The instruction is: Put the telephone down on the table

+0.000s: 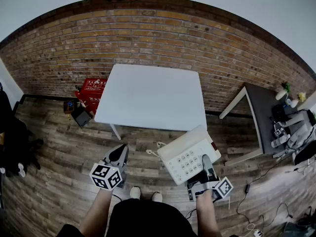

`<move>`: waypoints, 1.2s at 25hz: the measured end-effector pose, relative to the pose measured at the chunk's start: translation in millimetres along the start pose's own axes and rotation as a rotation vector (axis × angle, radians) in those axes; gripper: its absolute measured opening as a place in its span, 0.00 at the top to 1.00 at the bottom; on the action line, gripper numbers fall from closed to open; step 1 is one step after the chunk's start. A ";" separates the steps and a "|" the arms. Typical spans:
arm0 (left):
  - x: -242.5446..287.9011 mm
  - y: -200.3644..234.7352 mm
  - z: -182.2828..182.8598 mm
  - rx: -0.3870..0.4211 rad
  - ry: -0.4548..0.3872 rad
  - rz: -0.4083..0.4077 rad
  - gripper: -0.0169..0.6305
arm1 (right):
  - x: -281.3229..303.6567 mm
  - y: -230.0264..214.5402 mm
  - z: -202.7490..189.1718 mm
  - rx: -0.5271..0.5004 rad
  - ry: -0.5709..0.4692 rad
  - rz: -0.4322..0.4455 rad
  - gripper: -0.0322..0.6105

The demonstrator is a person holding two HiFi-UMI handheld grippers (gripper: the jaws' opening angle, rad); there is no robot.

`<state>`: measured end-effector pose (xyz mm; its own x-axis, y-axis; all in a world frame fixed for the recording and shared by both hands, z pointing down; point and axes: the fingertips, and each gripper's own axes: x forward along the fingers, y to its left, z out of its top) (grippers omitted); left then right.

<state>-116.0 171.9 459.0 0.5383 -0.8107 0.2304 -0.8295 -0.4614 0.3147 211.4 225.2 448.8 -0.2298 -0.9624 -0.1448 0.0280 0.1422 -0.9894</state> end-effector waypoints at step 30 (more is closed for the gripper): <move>2.5 64.1 5.5 -0.027 0.024 -0.043 0.95 | 21.1 -1.6 -33.0 -0.034 -0.078 -0.008 0.61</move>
<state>-168.6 138.3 474.7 0.5770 -0.7814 0.2377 -0.8013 -0.4853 0.3499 174.4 212.2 447.5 -0.1535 -0.9784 -0.1386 -0.0067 0.1412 -0.9900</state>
